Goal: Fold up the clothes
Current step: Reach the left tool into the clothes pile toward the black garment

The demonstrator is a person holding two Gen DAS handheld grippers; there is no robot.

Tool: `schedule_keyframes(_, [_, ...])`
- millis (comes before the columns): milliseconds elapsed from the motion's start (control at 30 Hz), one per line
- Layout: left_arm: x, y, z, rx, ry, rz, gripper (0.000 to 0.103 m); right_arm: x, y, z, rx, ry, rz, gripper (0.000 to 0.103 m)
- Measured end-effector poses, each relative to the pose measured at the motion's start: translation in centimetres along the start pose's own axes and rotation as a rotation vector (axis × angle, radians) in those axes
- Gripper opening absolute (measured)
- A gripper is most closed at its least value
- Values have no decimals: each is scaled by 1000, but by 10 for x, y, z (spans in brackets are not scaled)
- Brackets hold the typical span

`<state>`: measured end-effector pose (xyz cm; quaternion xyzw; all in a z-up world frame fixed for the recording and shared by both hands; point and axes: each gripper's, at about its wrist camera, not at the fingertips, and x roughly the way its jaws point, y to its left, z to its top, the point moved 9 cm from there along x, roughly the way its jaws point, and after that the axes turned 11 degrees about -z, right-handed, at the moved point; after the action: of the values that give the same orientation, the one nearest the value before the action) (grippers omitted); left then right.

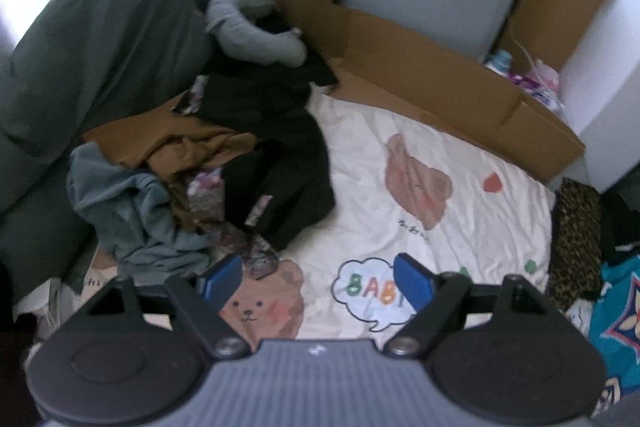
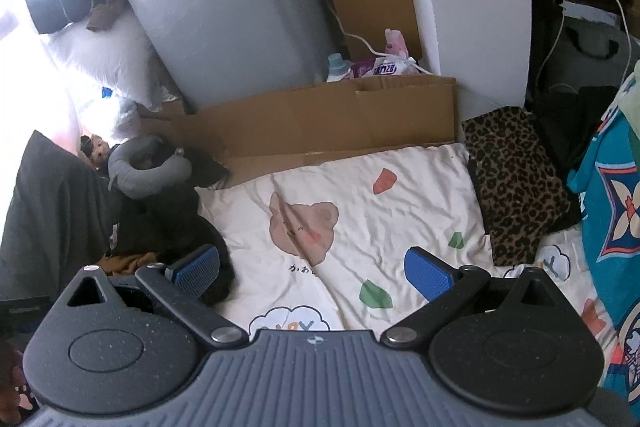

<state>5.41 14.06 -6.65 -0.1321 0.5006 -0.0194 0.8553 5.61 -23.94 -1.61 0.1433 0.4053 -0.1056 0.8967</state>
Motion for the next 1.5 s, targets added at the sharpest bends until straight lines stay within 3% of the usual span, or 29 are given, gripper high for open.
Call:
schedule_keyframes(500, [8, 63, 11, -121, -14, 57, 83, 26, 10, -4, -5, -27, 37, 102])
schedule_keyframes(867, [33, 72, 24, -134, 13, 68, 84, 55, 8, 5, 5, -19, 10, 102])
schedule_keyframes(1500, [110, 95, 37, -151, 62, 61, 84, 133, 28, -8, -56, 50, 54, 102])
